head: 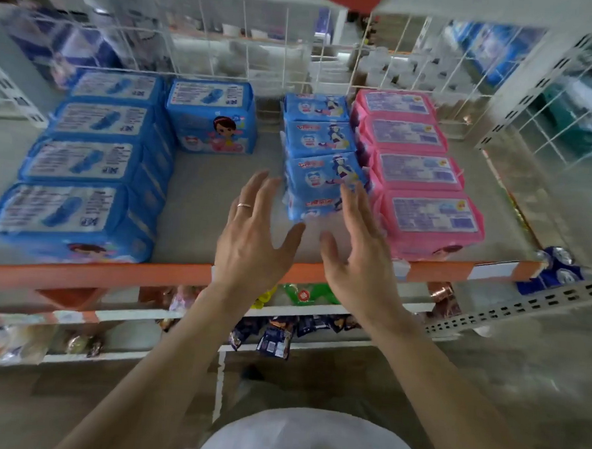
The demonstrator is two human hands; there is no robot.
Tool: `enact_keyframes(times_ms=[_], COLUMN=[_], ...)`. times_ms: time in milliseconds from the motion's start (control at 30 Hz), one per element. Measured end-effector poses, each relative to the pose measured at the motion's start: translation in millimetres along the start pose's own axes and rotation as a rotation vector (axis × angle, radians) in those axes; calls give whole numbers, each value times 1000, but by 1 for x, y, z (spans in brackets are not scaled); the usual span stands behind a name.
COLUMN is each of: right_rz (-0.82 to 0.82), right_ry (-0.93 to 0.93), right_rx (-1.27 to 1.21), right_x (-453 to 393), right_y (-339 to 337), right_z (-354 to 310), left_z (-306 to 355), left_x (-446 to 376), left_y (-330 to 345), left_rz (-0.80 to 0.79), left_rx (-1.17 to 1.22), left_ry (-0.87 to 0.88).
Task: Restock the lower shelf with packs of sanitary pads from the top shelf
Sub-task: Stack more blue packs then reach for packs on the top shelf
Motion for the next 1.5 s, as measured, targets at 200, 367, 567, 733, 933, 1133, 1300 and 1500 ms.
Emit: enact_keyframes(times_ms=[200,367,567,733,933,1133,1300,1500], right_rz=[-11,-24,-147,-206,-206,-208,-236,-263], right_ry=[-81,-130,-98,-8,23,32,45,6], right_rx=[-73,-24,-109,-84,-111,-122,-109,-90], right_x=[26,58,95,103,94,81,74,66], right_y=[-34,-77,-97,-109,-103,-92,-87,-83], right_z=[0,-1,6,25,23,16,14,7], left_z=[29,54,36,28,14,7,8,7], left_x=[45,76,45,20,0,-9,-4,0], left_y=[-6,17,60,79,78,76,79,69], left_rz=[52,31,-175,-322,-379,-444,-478,-439], left_rx=[-68,-103,-166,-242,-321,-304,-214,-204], left_ry=[15,-26,-217,-302,-248,-191,-176,-164])
Point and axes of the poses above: each hand's wrist, its own x-axis away from the middle knuckle, its own y-axis out of the palm, z = x × y, the point moved 9 cm from there along -x, towards the middle knuckle, and after that the axes turned 15 degrees about -y, right-handed, at the moved point
